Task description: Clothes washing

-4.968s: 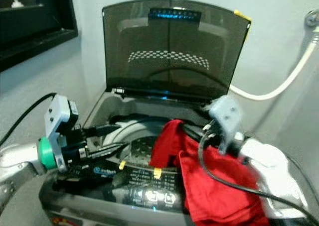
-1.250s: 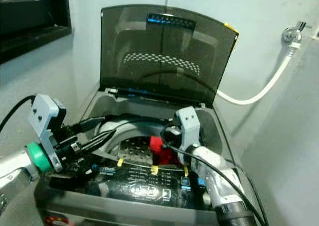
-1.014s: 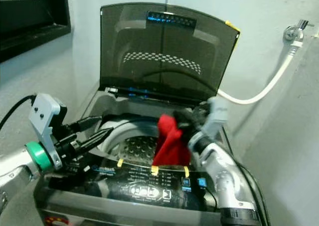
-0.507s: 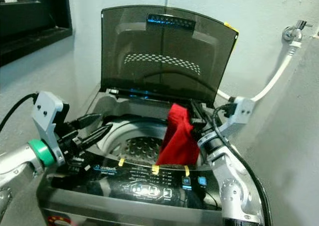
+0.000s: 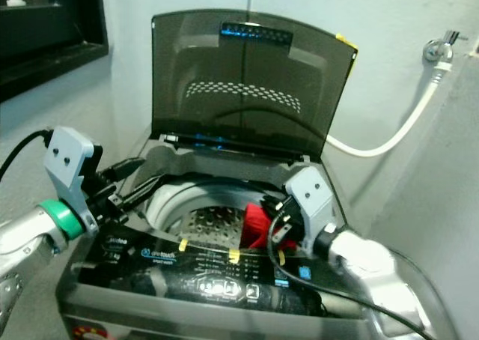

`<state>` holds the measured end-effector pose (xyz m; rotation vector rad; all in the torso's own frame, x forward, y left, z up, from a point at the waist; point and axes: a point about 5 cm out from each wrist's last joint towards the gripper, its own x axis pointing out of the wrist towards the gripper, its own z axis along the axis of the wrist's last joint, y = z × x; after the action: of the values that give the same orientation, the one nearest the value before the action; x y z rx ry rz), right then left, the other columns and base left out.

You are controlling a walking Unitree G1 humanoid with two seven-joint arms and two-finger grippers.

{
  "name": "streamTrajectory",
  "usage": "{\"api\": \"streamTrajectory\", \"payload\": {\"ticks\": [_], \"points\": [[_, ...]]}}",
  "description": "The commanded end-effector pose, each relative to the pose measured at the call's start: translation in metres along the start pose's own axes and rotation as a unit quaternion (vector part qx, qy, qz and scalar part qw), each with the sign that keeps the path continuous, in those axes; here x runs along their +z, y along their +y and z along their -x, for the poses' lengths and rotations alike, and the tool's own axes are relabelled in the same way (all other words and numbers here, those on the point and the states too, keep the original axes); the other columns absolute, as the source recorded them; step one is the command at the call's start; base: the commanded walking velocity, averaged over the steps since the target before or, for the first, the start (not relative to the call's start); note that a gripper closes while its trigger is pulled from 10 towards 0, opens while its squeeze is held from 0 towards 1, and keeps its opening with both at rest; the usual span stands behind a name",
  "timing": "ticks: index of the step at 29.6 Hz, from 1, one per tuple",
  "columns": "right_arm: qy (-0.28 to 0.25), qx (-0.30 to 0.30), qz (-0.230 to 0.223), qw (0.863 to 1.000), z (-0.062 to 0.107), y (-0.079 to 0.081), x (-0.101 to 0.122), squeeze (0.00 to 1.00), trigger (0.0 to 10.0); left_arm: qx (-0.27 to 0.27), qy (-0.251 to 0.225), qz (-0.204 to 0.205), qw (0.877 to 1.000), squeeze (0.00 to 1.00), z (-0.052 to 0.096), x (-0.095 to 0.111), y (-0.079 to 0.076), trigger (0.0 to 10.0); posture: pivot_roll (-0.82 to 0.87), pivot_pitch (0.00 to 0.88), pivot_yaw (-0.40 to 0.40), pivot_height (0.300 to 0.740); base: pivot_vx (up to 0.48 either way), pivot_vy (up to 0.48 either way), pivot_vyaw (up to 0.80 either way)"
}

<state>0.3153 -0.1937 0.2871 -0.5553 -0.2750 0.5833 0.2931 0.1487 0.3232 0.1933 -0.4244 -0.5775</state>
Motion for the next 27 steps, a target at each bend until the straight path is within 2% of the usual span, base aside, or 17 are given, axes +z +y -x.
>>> {"api": "streamTrajectory", "payload": {"ticks": [1, 2, 3, 4, 5, 7, 12, 14, 16, 17, 18, 19, 22, 24, 25, 27], "points": [[-0.026, -0.003, 0.033, 0.999, 0.001, -0.006, 0.015, 0.01, 10.0, 0.0, -0.001, -0.002, 1.0, 0.0, -0.001, -0.001, 0.001, 10.0, 0.1, 0.072, -0.013, 0.74, 0.0, 0.0, 0.0], [-0.047, -0.028, 0.013, 0.998, -0.002, -0.012, 0.02, 1.0, 10.0, 0.0, -0.002, -0.002, 1.0, 0.0, -0.002, -0.001, 0.0, 10.0, 0.1, 0.068, -0.012, 0.74, 0.0, 0.0, 0.0], [-0.047, -0.028, 0.013, 0.998, -0.002, -0.012, 0.02, 1.0, 10.0, 0.0, -0.002, -0.002, 1.0, 0.0, -0.002, -0.001, 0.0, 10.0, 0.1, 0.068, -0.012, 0.74, 0.0, 0.0, 0.0], [-0.07, -0.054, -0.031, 0.996, -0.006, -0.015, 0.023, 1.0, 10.0, -0.001, -0.003, -0.001, 1.0, 0.0, -0.003, -0.002, -0.001, 10.0, 0.1, 0.07, -0.012, 0.74, 0.0, 0.0, 0.0], [-0.07, -0.054, -0.031, 0.996, -0.006, -0.015, 0.023, 1.0, 10.0, -0.001, -0.003, -0.001, 1.0, 0.0, -0.003, -0.002, -0.001, 10.0, 0.1, 0.07, -0.012, 0.74, 0.0, 0.0, 0.0], [-0.08, -0.089, -0.071, 0.99, -0.011, -0.018, 0.022, 1.0, 10.0, 0.0, -0.003, 0.001, 1.0, 0.0, -0.004, -0.003, -0.001, 10.0, 0.1, 0.074, -0.015, 0.74, 0.0, 0.0, 0.0], [-0.102, -0.121, -0.092, 0.983, -0.013, -0.022, 0.024, 1.0, 10.0, 0.003, -0.002, 0.002, 1.0, 0.0, -0.003, -0.003, -0.001, 10.0, 0.11, 0.067, -0.011, 0.74, 0.0, 0.0, 0.0], [-0.093, -0.172, -0.099, 0.976, -0.018, -0.033, 0.022, 1.0, 10.0, 0.001, 0.0, 0.004, 1.0, 0.0, -0.003, -0.005, -0.002, 10.0, 0.1, 0.074, -0.013, 0.74, 0.0, 0.0, 0.0], [-0.086, -0.186, -0.098, 0.974, -0.02, -0.037, 0.021, 1.0, 10.0, 0.0, 0.001, 0.005, 1.0, 0.0, -0.004, -0.006, -0.003, 10.0, 0.1, 0.074, -0.014, 0.74, 0.0, 0.0, 0.0], [-0.094, -0.197, -0.124, 0.968, -0.022, -0.039, 0.02, 0.28, 10.0, 0.0, -0.001, 0.005, 1.0, 0.0, -0.005, -0.006, -0.003, 10.0, 0.1, 0.067, -0.013, 0.74, 0.0, 0.0, 0.0], [-0.114, -0.21, -0.15, 0.96, -0.023, -0.038, 0.021, 0.0, 10.0, 0.007, -0.006, 0.007, 1.0, 0.0, -0.005, -0.005, -0.003, 10.0, 0.1, 0.065, -0.013, 0.74, 0.0, 0.0, 0.0], [-0.129, -0.22, -0.17, 0.952, -0.023, -0.038, 0.022, 0.0, 10.0, 0.013, -0.01, 0.008, 1.0, 0.0, -0.005, -0.004, -0.002, 10.0, 0.1, 0.067, -0.017, 0.74, 0.0, 0.0, 0.0], [-0.129, -0.22, -0.17, 0.952, -0.023, -0.038, 0.022, 0.0, 10.0, 0.013, -0.01, 0.008, 1.0, 0.0, -0.005, -0.004, -0.002, 10.0, 0.1, 0.067, -0.017, 0.74, 0.0, 0.0, 0.0], [-0.153, -0.248, -0.228, 0.929, -0.025, -0.027, 0.017, 0.0, 10.0, 0.046, -0.026, -0.001, 0.999, 0.0, -0.007, -0.001, 0.003, 10.0, 0.11, 0.074, -0.023, 0.74, 0.0, 0.0, 0.0], [-0.15, -0.259, -0.249, 0.921, -0.028, -0.015, 0.01, 0.0, 10.0, 0.069, -0.033, 0.003, 0.997, 0.0, -0.008, 0.0, 0.006, 10.0, 0.11, 0.068, -0.017, 0.74, 0.0, 0.0, 0.0], [-0.15, -0.259, -0.249, 0.921, -0.028, -0.015, 0.01, 0.0, 10.0, 0.069, -0.033, 0.003, 0.997, 0.0, -0.008, 0.0, 0.006, 10.0, 0.11, 0.068, -0.017, 0.74, 0.0, 0.0, 0.0]]}}
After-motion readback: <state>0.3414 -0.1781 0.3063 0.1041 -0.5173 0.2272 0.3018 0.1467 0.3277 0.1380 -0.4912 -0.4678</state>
